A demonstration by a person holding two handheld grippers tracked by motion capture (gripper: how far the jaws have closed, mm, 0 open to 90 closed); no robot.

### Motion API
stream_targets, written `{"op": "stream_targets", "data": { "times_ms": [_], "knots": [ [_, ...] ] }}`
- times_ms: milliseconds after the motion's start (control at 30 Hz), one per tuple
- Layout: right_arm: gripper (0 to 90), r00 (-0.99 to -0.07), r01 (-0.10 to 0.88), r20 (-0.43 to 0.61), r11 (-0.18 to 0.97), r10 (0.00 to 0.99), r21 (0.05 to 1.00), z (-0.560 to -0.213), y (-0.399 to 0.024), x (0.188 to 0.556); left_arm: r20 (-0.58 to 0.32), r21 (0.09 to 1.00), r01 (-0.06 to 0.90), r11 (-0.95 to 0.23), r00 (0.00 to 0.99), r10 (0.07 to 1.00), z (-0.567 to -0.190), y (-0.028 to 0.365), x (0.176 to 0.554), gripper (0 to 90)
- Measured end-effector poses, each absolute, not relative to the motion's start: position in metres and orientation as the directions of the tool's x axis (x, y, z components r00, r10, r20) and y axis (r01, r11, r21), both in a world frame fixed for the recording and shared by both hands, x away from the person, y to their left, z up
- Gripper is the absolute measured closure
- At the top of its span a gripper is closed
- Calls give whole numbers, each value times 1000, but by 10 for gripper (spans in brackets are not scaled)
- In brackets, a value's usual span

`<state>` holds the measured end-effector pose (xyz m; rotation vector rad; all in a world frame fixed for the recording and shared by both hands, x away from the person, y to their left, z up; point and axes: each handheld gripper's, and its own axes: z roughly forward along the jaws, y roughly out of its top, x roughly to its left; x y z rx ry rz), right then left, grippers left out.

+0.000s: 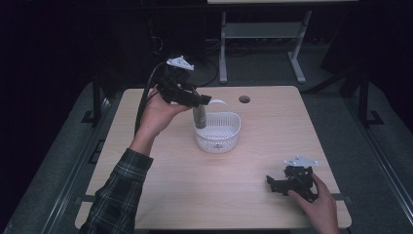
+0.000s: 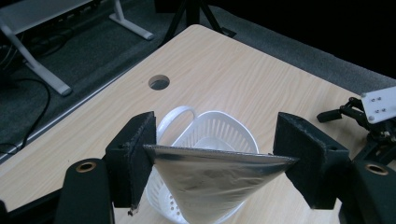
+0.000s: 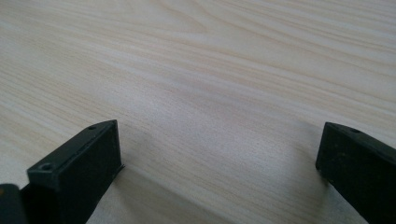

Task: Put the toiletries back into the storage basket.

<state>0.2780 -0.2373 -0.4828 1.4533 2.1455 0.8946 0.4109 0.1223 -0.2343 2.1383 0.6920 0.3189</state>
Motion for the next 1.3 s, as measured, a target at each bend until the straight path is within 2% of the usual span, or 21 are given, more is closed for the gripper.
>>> {"op": "stream_targets", "data": {
  "times_ms": [700, 1300],
  "knots": [
    [0, -383, 670, 26, 258, 924, 696, -483, -237, 278, -9, 761, 388, -520, 807, 590, -270, 103, 431, 297],
    [0, -383, 670, 27, 258, 923, 696, -483, -237, 278, -17, 727, 420, -543, 802, 598, -302, 102, 436, 297]
  ]
}}
